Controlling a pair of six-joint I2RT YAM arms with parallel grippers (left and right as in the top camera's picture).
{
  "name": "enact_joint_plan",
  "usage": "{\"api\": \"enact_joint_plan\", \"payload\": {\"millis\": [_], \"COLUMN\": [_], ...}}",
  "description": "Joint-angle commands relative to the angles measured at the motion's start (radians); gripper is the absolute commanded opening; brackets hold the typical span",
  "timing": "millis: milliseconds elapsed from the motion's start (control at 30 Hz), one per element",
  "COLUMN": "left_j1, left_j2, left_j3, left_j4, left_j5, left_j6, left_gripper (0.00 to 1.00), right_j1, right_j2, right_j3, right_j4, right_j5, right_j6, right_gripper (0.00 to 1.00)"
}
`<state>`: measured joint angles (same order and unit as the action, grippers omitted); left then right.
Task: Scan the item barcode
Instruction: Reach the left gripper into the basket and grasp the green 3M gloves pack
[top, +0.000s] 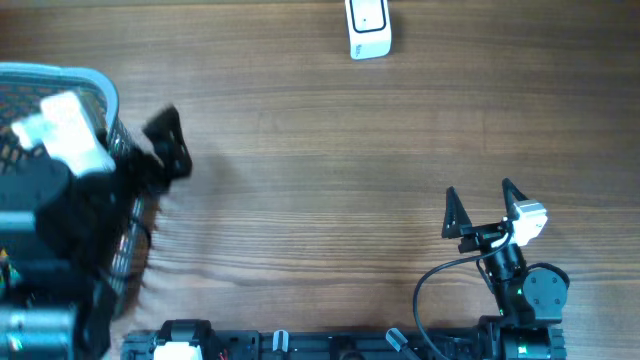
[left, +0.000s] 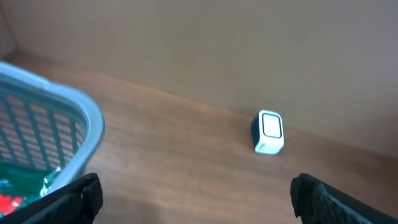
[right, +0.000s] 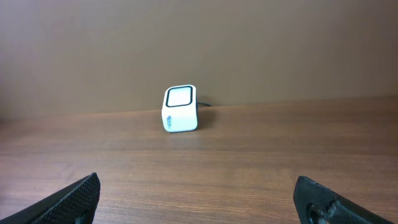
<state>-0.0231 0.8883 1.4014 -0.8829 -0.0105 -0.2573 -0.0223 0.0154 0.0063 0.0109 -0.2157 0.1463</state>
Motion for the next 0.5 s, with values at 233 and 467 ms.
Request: {"api": "enact_joint_plan", "payload": {"millis": [233,467], "left_j1": [0.009,0.016], "left_j2": [0.164,0.218], "left_j3": [0.049,0.171], "left_j4": [-0.079,-0.092], "left_j5": [-0.025,-0.1], "left_j6": [-0.103,-0.148], "left_gripper": [1.0,1.0], "right_j1": [0.005,0.005], "right_j2": [-0.004,-0.004], "right_j3": [-0.001,-0.001], "right_j4": [0.004,0.004], "right_j5": [0.013,0.013], "right_j6": [0.013,0.013], "right_gripper": [1.0,1.0]}}
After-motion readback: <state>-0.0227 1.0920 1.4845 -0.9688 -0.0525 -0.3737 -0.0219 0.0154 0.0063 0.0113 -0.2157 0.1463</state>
